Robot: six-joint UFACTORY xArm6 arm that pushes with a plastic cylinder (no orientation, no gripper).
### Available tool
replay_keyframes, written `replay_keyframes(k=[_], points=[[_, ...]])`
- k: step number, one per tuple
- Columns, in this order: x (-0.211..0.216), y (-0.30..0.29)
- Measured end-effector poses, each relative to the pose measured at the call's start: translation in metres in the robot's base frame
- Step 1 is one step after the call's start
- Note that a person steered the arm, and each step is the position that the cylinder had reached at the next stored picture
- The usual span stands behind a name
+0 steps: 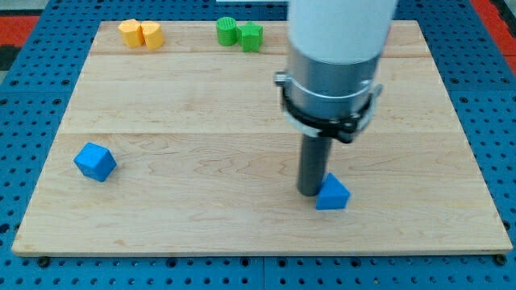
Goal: Tap the bottom of the blue cube
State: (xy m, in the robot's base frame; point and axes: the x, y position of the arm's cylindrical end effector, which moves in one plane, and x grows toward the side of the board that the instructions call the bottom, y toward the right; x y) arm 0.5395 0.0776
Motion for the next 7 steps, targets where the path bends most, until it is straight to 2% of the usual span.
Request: replay_keyframes(k=[1, 3, 5, 6, 7], points=[[0.027, 0.04], [0.025, 0.022], [0.015, -0.17], [0.005, -0.168], [0.018, -0.168]])
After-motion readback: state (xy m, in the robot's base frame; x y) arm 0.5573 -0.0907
